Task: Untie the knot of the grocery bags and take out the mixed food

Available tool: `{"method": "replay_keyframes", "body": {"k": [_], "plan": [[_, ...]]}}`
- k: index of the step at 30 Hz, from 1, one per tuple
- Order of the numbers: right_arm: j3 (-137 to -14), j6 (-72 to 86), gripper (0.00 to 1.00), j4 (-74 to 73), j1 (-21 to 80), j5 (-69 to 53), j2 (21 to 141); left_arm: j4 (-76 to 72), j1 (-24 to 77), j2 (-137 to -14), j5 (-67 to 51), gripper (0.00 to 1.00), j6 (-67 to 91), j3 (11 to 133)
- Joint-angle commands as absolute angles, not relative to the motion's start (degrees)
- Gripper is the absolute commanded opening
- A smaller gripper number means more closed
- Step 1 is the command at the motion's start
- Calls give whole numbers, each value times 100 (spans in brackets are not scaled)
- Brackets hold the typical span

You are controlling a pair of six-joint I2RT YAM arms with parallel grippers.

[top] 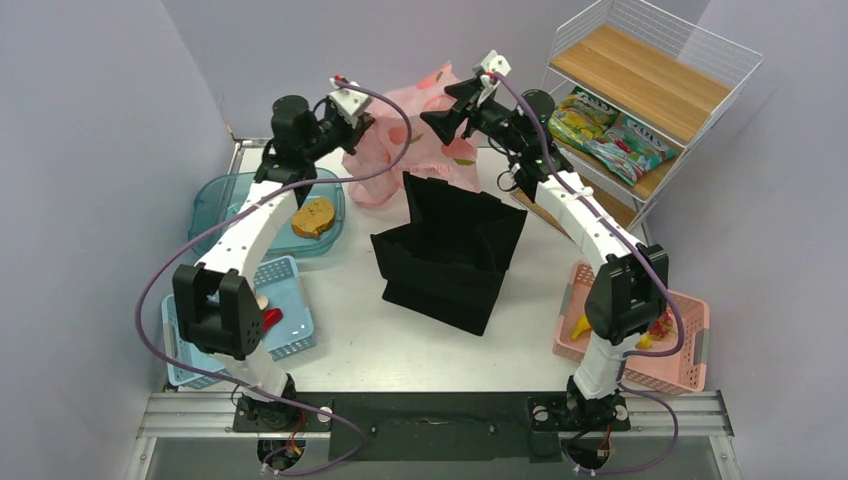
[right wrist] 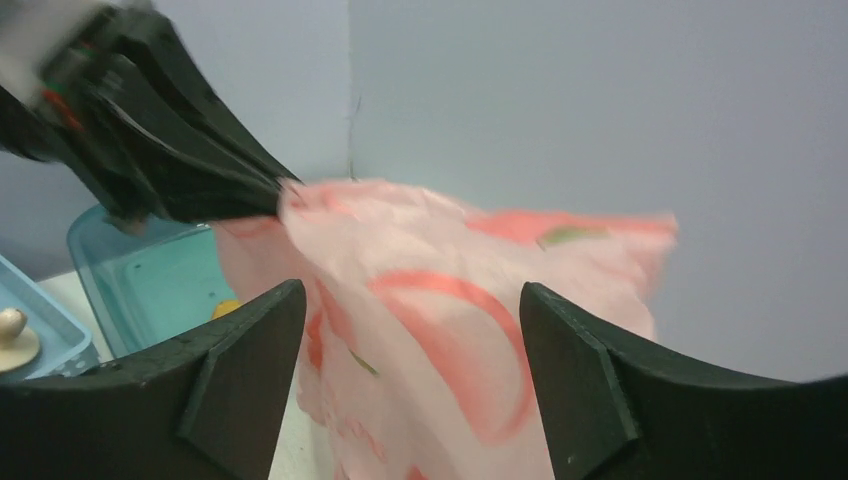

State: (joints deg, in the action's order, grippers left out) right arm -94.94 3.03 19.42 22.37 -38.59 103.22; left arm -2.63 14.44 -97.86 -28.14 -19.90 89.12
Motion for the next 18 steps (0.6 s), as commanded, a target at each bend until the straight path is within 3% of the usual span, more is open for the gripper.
{"method": "replay_keyframes", "body": {"k": [1,12,18], "plan": [[-9807,306,77,1862,1888,-4190,9795,-1850,1234,-8845,-3410,0,-1131,8710],[-9869,391,86,1008,1776,-4753,9438,-3108,1113,-8070,-4033,0,-313,8133],[-10033,672,71,846,1984,-5023,9311,-3145,1124,-7846,-4126,0,-151,8062]]}}
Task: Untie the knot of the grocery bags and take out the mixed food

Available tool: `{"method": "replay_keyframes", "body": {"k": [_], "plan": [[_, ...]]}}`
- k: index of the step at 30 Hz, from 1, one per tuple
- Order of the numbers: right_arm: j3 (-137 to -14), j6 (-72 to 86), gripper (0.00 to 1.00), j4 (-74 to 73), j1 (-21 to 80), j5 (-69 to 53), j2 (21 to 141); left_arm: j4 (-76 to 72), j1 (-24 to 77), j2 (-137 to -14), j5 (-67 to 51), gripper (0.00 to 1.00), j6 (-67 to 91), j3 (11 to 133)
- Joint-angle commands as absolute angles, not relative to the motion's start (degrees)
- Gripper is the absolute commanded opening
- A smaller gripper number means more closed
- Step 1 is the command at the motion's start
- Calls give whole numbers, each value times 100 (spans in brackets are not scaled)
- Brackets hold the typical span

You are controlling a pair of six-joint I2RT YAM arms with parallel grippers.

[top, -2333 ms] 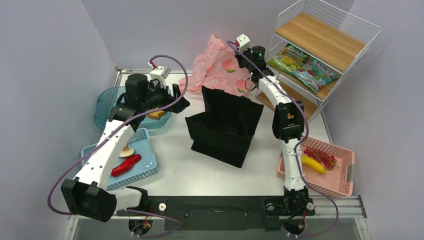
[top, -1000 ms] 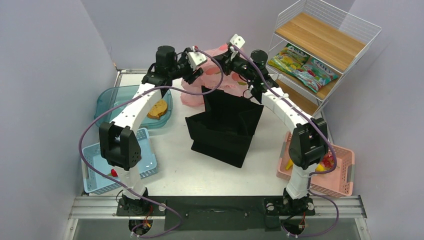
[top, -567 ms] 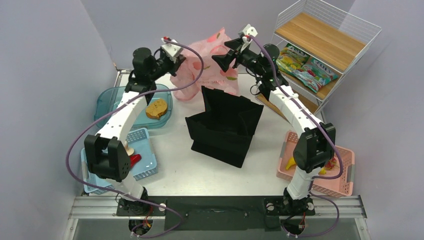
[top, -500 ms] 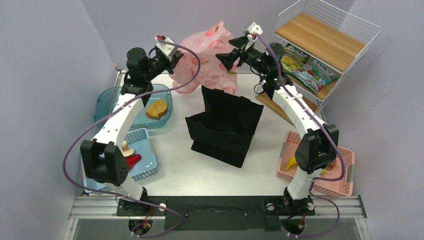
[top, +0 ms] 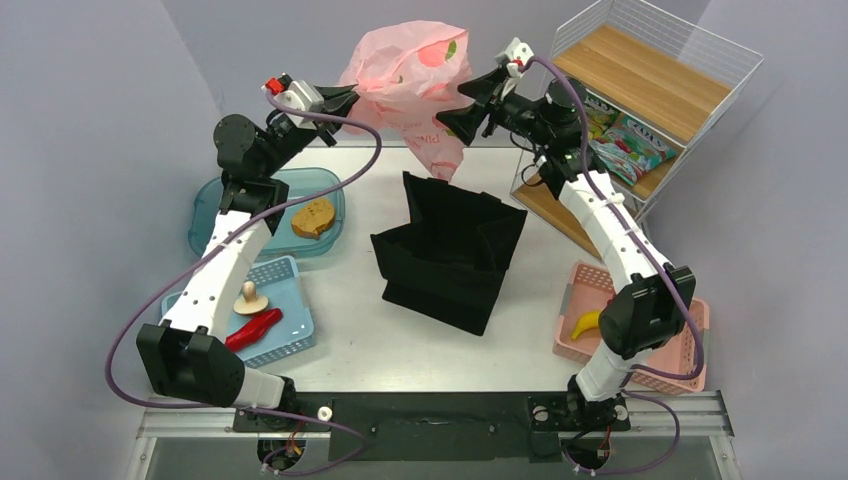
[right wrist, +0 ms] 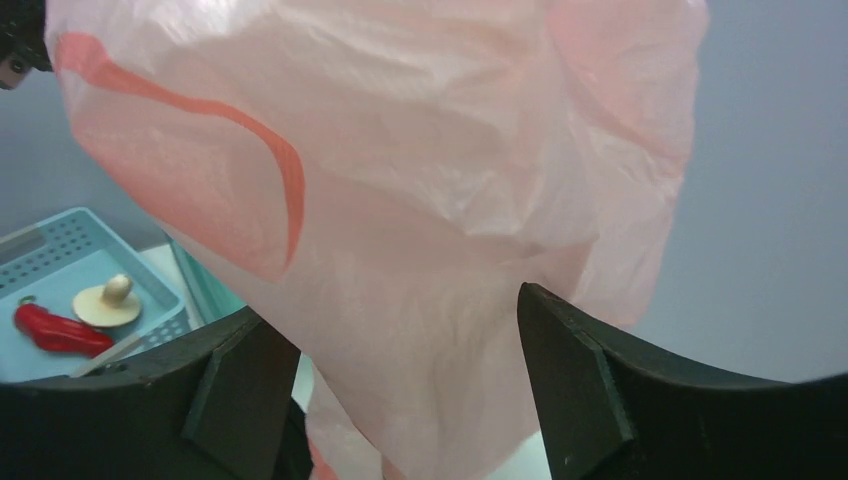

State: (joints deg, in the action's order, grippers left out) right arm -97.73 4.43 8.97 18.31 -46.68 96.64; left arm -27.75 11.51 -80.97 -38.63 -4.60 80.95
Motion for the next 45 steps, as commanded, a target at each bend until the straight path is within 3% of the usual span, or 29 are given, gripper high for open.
{"method": "replay_keyframes", "body": {"k": [1,10,17,21,24,26,27,29,31,32,34,38,45], "plan": [[-10022,679,71,895,2078,-5002,9214,-3133,1124,-7821,-4155,0,-119,8071],[-9871,-979,85,541,2994,-4484,8775,-2470,1908,-7486,-5145,0,124,8508],[-9410,-1856,86,1236,3615,-4214,8455,-1953,2679,-7442,-5244,0,435,8924],[-9085,-2679,82,703,3893,-4195,8260,-1997,2869,-7332,-5084,0,556,9018],[-8921,-2707,74,560,3928,-4085,8176,-2039,2874,-7289,-4921,0,643,9243],[-8907,-2409,55,646,3935,-3978,8171,-1980,2896,-7236,-4895,0,641,9345],[-8937,-2312,33,697,3933,-3897,8177,-1903,2928,-7177,-4889,0,628,9357],[-9023,-2039,9,801,3893,-3814,8189,-1812,2950,-7044,-4891,0,536,9317],[-9122,-1762,0,825,3806,-3770,8168,-1665,2912,-6858,-4655,12,399,9213],[-9149,-1561,0,833,3766,-3770,8149,-1506,2889,-6791,-4394,28,214,9176],[-9172,-1281,0,828,3635,-3778,8063,-1177,2777,-6618,-3910,44,-133,9214],[-9250,-695,0,729,3544,-3813,7896,-818,2355,-6441,-3653,52,-740,9218],[-9717,1240,0,708,3663,-4134,8021,-802,2344,-6114,-4831,53,-2759,8467]]}}
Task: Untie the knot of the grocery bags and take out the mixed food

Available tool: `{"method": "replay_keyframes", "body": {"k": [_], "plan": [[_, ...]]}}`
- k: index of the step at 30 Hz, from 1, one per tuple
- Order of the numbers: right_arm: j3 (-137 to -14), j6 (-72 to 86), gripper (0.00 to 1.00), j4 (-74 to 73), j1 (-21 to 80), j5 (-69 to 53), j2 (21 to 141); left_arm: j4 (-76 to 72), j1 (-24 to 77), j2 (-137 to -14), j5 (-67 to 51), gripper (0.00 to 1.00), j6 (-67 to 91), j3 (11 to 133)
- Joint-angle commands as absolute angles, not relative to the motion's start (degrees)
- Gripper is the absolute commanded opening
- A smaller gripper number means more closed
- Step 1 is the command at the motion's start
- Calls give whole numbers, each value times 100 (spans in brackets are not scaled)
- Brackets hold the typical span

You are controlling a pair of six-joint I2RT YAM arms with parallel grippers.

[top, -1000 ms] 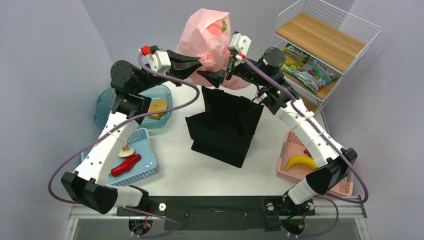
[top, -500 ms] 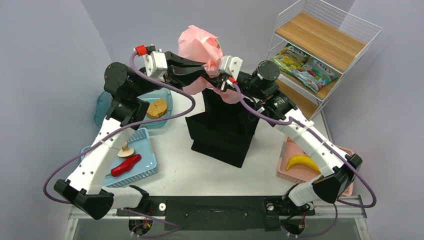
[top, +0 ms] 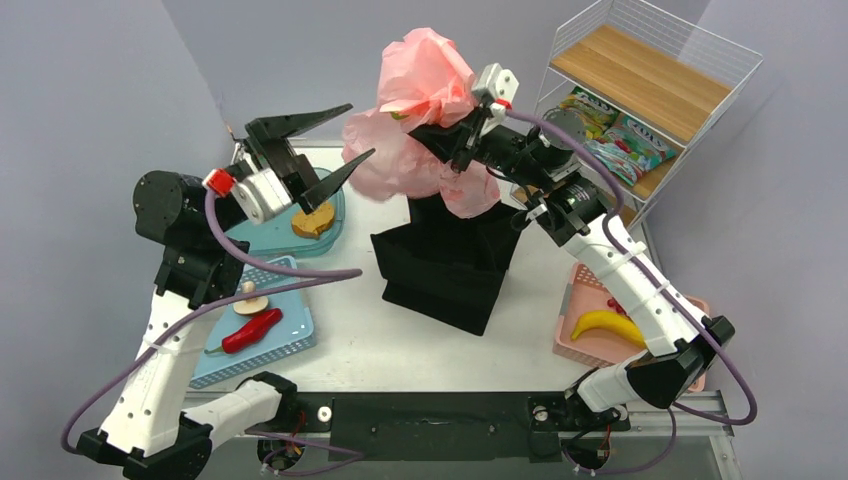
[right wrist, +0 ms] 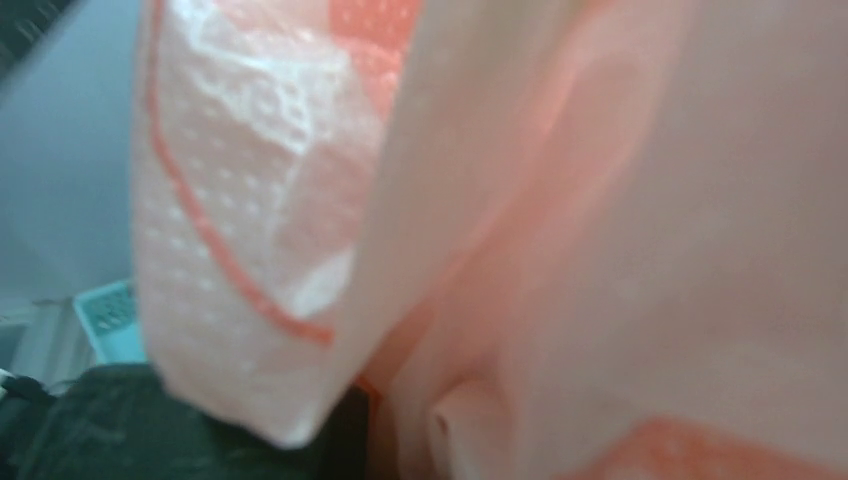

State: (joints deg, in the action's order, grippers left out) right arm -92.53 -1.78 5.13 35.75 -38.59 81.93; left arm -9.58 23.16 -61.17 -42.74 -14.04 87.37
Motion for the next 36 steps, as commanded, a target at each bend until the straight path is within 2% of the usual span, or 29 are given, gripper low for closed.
{"method": "replay_keyframes", "body": {"k": [1,7,12,20,21,23,29,31,33,34,36], "plan": [[-9856,1679,0,678,3673,-4268,8062,-831,2359,-6132,-4948,54,-2865,8461],[-10303,3357,0,750,3704,-5043,8375,-328,2492,-6315,-5282,55,-3585,8647],[-10445,4728,0,1352,3822,-5543,8597,-269,2748,-6316,-5270,60,-4551,8266],[-10217,4973,0,1010,4277,-6063,8642,-1107,3294,-6409,-4446,63,-4964,7878],[-10193,4996,0,1015,4323,-6095,8642,-1112,3352,-6408,-4376,68,-5027,7825],[-10160,5016,0,1019,4447,-6186,8647,-1197,3507,-6417,-4118,73,-5152,7720],[-10276,4933,0,853,4703,-6392,8645,-1310,3656,-6412,-3516,75,-4872,7513],[-10283,4919,0,777,4717,-6436,8615,-1151,3644,-6376,-3370,66,-4845,7499],[-10276,4906,0,698,4712,-6488,8581,-916,3622,-6304,-3315,48,-4853,7482],[-10279,4883,0,670,4709,-6517,8557,-832,3613,-6241,-3323,34,-4861,7454],[-10277,4806,2,559,4676,-6528,8497,-655,3575,-6117,-3322,17,-4885,7369]]}}
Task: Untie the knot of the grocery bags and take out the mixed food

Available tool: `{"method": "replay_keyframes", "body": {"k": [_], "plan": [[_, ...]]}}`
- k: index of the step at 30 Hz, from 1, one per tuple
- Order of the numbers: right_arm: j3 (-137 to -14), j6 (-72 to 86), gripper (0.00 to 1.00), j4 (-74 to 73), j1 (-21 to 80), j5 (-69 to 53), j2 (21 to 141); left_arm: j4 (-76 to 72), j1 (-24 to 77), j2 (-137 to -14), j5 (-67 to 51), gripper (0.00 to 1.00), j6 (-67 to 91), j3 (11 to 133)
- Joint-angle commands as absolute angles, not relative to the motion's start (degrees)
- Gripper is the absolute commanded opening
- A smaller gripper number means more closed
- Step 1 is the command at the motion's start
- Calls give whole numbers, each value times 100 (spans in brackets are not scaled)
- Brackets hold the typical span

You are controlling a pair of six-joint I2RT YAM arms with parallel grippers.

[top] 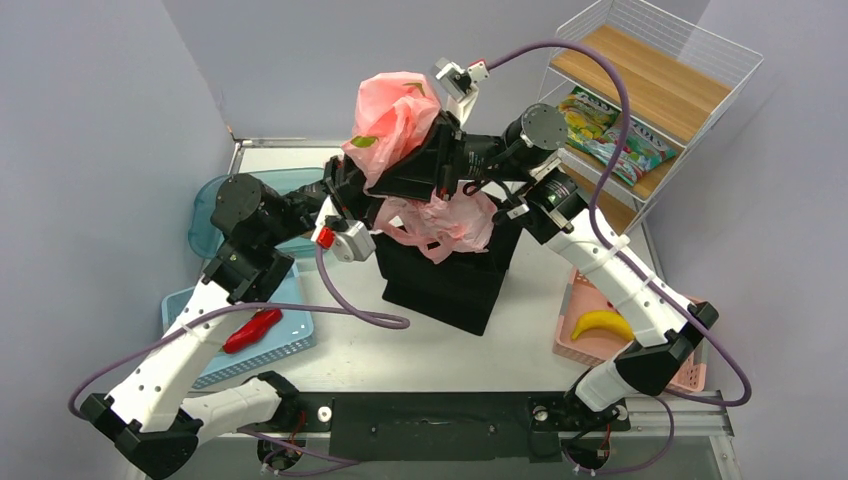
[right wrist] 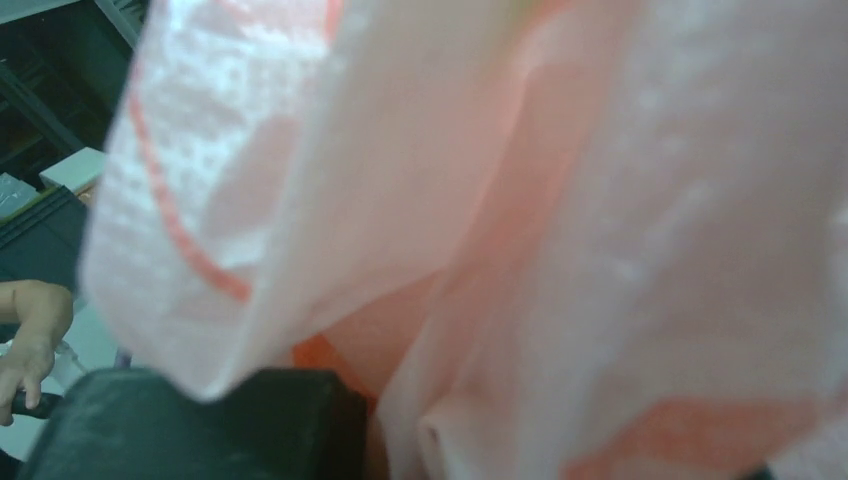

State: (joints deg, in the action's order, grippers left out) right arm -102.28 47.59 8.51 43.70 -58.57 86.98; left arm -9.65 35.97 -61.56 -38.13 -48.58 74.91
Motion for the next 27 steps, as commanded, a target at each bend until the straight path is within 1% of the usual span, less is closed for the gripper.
{"method": "replay_keyframes", "body": {"k": [1,2,3,5,7,8,9,10,11,14,17,19,20,24,27], "plan": [[-10275,4724,4,456,4599,-6503,8481,-612,3533,-6073,-3311,13,-4877,7327],[-10270,4576,9,285,4558,-6468,8431,-605,3502,-5974,-3312,5,-4803,7250],[-10280,4472,13,178,4424,-6381,8412,-580,3420,-5936,-3322,1,-4735,7224],[-10319,3992,29,-413,4124,-6138,8315,-568,3215,-5782,-3356,0,-4333,7198],[-10445,3204,38,-1239,3784,-5720,8218,-601,2966,-5689,-3408,0,-3778,7213],[-10500,2462,40,-1905,3676,-5532,8134,-630,2785,-5652,-3434,0,-3379,7206],[-10606,2084,44,-2201,3494,-5081,8075,-724,2702,-5590,-3448,0,-3157,7189],[-10643,1319,46,-2644,3426,-4826,7938,-796,2548,-5564,-3472,0,-2784,7185],[-10612,1002,51,-2755,3320,-4364,7737,-811,2482,-5533,-3481,0,-2623,7180],[-10334,-186,58,-2661,3263,-3661,7291,-770,2323,-5502,-3469,0,-1961,7198],[-10071,-770,65,-2260,3394,-3314,6804,-692,2312,-5603,-3475,0,-1493,7332],[-10011,-1468,67,-2235,3773,-2996,6619,-678,2312,-5705,-3541,0,-1123,7424],[-9969,-1945,68,-2262,4127,-2757,6562,-664,2327,-5735,-3612,0,-973,7456],[-9862,-2918,75,-2251,5065,-2227,6431,-599,2551,-5873,-3465,0,-624,7614],[-9820,-3497,80,-2349,5409,-2072,6547,-589,2820,-5899,-3704,0,-516,7708]]}}
